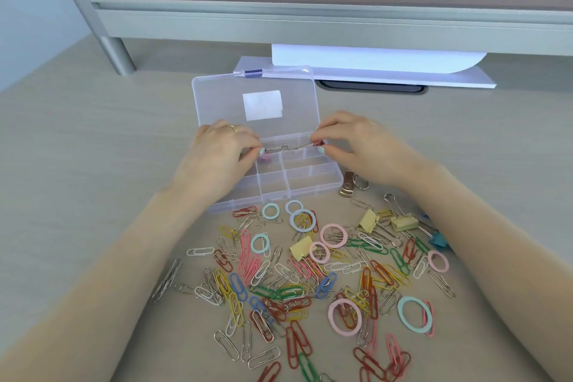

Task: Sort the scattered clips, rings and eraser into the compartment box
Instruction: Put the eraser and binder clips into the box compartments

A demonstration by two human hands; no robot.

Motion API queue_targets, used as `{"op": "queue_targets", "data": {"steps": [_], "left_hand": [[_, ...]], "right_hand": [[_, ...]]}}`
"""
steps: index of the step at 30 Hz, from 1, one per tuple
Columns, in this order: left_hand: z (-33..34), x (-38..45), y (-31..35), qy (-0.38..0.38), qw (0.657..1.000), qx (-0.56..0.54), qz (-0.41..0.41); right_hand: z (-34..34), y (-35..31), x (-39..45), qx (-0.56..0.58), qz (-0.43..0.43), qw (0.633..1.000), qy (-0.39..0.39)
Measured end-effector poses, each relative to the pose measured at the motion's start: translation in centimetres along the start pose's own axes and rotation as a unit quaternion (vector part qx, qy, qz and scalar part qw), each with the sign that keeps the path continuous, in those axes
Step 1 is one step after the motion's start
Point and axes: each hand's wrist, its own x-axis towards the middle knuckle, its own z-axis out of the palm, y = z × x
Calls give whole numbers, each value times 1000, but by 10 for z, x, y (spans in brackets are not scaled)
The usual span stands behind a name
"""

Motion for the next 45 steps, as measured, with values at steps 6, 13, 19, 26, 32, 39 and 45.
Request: {"op": "queue_targets", "data": {"steps": [6, 13, 19, 26, 32, 39, 45], "left_hand": [[1, -4, 1, 9, 1000, -10, 0], [1, -4, 2, 5, 1000, -4, -8], [-14, -11, 48, 9, 993, -107, 47], [-4, -32, 106, -162, 960, -160, 164], [9, -33, 115, -172, 965, -133, 143], [17, -36, 116, -158, 968, -144, 129], [18, -35, 114, -164, 965, -164, 122]], "right_hand": [[2, 2, -2, -35, 8, 999, -7], [-6, -3, -6, -24, 18, 999, -13], [-34, -5, -44, 59, 45, 997, 7], [-53, -13, -109, 29, 122, 990, -69], [-34, -16, -117, -109, 117, 987, -15], [-22, -17, -117, -139, 118, 983, 1], [-22, -18, -117, -111, 131, 985, -1]]}}
